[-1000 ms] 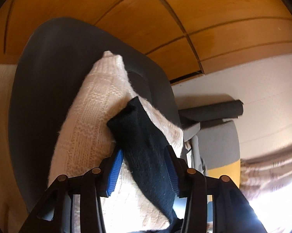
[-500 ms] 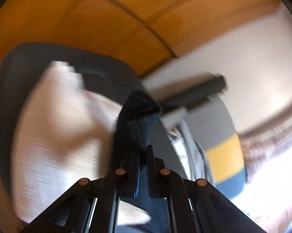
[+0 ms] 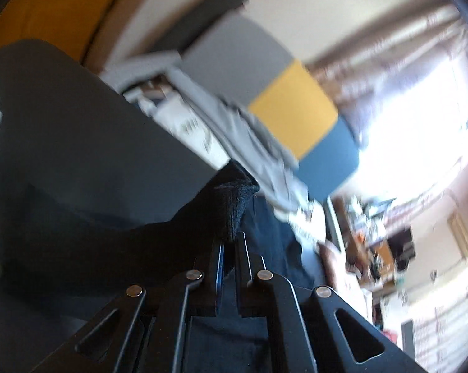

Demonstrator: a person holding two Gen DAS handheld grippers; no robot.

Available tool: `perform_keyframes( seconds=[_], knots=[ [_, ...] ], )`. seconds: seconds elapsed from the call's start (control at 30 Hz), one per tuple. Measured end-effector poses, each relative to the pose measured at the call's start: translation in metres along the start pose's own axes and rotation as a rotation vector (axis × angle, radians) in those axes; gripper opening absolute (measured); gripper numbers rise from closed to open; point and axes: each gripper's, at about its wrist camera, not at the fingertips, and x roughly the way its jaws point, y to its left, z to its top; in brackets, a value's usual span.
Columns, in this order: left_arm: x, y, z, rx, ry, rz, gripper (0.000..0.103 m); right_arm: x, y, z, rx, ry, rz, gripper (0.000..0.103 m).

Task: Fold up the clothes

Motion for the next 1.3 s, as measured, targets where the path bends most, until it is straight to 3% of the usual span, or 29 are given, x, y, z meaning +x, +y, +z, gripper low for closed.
perform_keyframes(
  seconds=[0.17, 0.27, 0.33, 0.47, 0.5, 0.53, 0.57, 0.63, 0.73, 0.83, 0.9, 1.0, 1.1, 1.3],
  knots=[
    [0.069, -0.017, -0.03, 0.061, 0.146, 0.035, 0.004, 0.0, -0.001, 0.0, 0.003, -0.002, 0.005, 0.103],
    [0.093, -0.021, -0.048, 0.091, 0.208, 0.054, 0.019, 0.0, -0.002, 0.0, 0.004, -0.001, 0.008, 0.103],
    [0.088, -0.021, -0.053, 0.105, 0.193, 0.072, 0.023, 0.001, -0.003, 0.0, 0.003, 0.001, 0.009, 0.103],
    [0.037, -0.009, -0.063, 0.117, 0.104, 0.064, 0.029, -0.002, -0.004, 0.004, 0.007, 0.022, 0.026, 0.103],
    [0.024, -0.006, -0.066, 0.12, 0.082, 0.062, 0.03, -0.005, -0.005, 0.007, 0.012, 0.029, 0.037, 0.097],
    [0.012, -0.001, -0.074, 0.132, 0.065, 0.07, 0.03, -0.01, -0.006, 0.009, 0.033, 0.022, 0.067, 0.082],
    [0.002, 0.006, -0.081, 0.142, 0.054, 0.081, 0.03, -0.019, -0.008, 0.012, 0.088, -0.001, 0.145, 0.078],
    [-0.004, 0.022, -0.096, 0.141, 0.071, 0.106, 0.03, -0.029, -0.008, 0.02, 0.222, -0.014, 0.349, 0.077],
    [-0.007, 0.042, -0.112, 0.119, 0.085, 0.121, 0.03, -0.02, 0.006, 0.031, 0.385, 0.041, 0.626, 0.077],
    [-0.006, 0.053, -0.121, 0.098, 0.084, 0.118, 0.03, 0.0, 0.032, 0.041, 0.463, 0.098, 0.742, 0.074],
    [-0.007, 0.052, -0.122, 0.112, 0.074, 0.112, 0.03, 0.015, 0.052, 0.046, 0.463, 0.135, 0.725, 0.07],
    [-0.004, 0.05, -0.122, 0.129, 0.069, 0.106, 0.03, 0.039, 0.071, 0.043, 0.521, 0.21, 0.716, 0.053],
    [-0.003, 0.05, -0.124, 0.145, 0.07, 0.104, 0.031, 0.052, 0.082, 0.036, 0.576, 0.235, 0.709, 0.053],
    [-0.003, 0.052, -0.13, 0.167, 0.065, 0.102, 0.031, 0.06, 0.095, 0.041, 0.592, 0.198, 0.651, 0.05]
  ],
)
